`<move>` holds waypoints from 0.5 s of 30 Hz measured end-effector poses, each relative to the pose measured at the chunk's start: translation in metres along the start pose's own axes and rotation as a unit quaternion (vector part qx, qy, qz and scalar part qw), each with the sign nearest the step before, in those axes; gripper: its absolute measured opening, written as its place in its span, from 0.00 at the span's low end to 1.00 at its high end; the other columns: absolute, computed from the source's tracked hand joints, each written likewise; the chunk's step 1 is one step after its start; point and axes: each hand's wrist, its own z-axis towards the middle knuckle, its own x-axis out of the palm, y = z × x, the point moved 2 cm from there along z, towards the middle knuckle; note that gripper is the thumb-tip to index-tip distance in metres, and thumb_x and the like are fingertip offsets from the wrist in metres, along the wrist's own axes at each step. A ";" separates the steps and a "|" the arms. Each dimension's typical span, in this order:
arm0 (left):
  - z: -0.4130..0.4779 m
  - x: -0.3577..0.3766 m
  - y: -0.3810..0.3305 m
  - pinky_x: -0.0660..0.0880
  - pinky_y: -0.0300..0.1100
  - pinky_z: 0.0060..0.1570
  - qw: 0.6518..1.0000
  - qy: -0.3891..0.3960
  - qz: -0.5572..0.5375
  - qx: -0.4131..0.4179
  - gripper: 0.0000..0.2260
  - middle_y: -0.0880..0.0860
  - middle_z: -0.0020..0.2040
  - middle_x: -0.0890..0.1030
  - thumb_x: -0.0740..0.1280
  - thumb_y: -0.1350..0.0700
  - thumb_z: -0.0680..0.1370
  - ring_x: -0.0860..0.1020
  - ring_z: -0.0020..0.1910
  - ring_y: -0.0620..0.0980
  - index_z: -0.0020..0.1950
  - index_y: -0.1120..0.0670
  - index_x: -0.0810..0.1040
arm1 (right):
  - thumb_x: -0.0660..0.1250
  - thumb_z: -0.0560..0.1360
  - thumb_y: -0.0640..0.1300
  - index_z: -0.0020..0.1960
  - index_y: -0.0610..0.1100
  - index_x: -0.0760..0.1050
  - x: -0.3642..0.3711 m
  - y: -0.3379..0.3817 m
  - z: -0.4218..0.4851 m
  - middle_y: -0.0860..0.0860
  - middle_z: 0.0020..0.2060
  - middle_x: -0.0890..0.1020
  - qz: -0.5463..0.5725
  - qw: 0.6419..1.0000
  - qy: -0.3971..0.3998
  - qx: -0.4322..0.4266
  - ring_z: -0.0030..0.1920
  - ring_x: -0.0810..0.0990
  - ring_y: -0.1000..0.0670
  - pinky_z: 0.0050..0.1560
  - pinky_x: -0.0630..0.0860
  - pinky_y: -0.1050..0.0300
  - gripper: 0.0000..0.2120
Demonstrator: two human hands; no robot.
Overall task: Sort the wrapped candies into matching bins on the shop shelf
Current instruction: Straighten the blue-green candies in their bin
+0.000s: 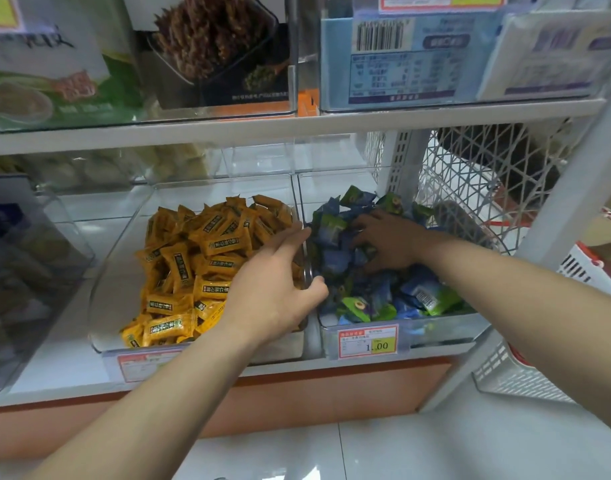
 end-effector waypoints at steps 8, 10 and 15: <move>0.001 0.000 0.003 0.70 0.40 0.65 1.000 0.000 -0.018 0.001 0.34 0.41 0.75 0.67 0.62 0.38 0.69 0.69 0.71 0.45 0.75 0.42 0.66 | 0.71 0.67 0.68 0.70 0.60 0.73 -0.033 -0.003 -0.032 0.51 0.78 0.61 -0.002 0.996 0.058 0.067 0.75 0.60 0.41 0.71 0.64 0.45 0.33; 0.001 0.000 0.004 0.69 0.40 0.64 1.000 0.000 -0.019 0.004 0.34 0.41 0.75 0.67 0.62 0.38 0.69 0.69 0.71 0.45 0.75 0.42 0.65 | 0.69 0.69 0.69 0.69 0.60 0.74 -0.048 0.005 -0.052 0.54 0.74 0.67 0.087 0.994 0.015 0.065 0.73 0.66 0.45 0.66 0.65 0.53 0.31; 0.002 0.002 0.004 0.69 0.41 0.65 1.000 0.001 -0.009 0.008 0.34 0.41 0.76 0.65 0.61 0.37 0.70 0.68 0.71 0.45 0.76 0.42 0.64 | 0.64 0.73 0.68 0.62 0.54 0.76 -0.040 0.024 -0.104 0.55 0.51 0.80 0.114 0.982 0.060 0.136 0.49 0.79 0.50 0.50 0.77 0.54 0.25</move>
